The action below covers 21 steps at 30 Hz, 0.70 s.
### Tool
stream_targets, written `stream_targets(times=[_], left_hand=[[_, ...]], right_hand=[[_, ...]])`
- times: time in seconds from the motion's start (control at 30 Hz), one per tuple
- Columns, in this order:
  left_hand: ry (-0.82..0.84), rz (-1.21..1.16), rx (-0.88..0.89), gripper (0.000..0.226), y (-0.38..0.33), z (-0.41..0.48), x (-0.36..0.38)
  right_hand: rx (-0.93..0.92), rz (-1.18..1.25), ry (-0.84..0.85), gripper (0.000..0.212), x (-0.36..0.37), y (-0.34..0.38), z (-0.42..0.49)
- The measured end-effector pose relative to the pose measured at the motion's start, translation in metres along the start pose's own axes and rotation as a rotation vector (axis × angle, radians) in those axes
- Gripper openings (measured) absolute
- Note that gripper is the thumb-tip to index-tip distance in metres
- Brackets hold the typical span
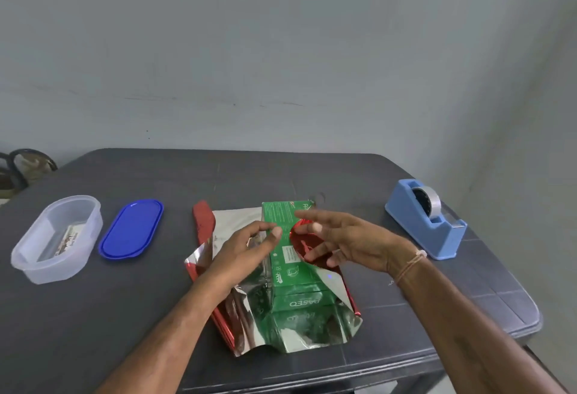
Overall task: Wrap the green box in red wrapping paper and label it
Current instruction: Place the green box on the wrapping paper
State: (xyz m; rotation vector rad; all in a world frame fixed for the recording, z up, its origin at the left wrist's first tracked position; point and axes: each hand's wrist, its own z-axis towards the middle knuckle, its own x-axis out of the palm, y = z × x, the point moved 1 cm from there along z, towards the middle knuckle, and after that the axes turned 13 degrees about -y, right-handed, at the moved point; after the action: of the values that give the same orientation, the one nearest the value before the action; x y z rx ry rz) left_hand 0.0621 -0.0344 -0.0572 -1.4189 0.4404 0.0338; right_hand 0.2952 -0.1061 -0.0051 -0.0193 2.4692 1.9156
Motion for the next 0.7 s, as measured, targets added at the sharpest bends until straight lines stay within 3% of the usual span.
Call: stream_targets(times=[0.2, 0.4, 0.47, 0.57, 0.7], left_hand=[[-0.123, 0.127, -0.022, 0.047, -0.021, 0.012, 0.015], [-0.145, 0.247, -0.048, 0.058, -0.02, 0.019, 0.03], [-0.132, 0.219, -0.04, 0.057, -0.016, 0.02, 0.033], [-0.143, 0.151, -0.046, 0.054, -0.011, 0.018, 0.035], [-0.133, 0.076, -0.068, 0.051, -0.011, 0.015, 0.034]], right_hand=[[-0.054, -0.03, 0.001, 0.059, 0.007, -0.008, -0.008], [-0.139, -0.082, -0.081, 0.079, 0.01, -0.016, -0.024], [-0.243, -0.229, -0.212, 0.079, 0.01, -0.02, -0.029], [-0.454, -0.686, -0.439, 0.072, 0.007, -0.026, -0.04], [-0.457, -0.975, -0.409, 0.085, 0.013, -0.045, -0.05]])
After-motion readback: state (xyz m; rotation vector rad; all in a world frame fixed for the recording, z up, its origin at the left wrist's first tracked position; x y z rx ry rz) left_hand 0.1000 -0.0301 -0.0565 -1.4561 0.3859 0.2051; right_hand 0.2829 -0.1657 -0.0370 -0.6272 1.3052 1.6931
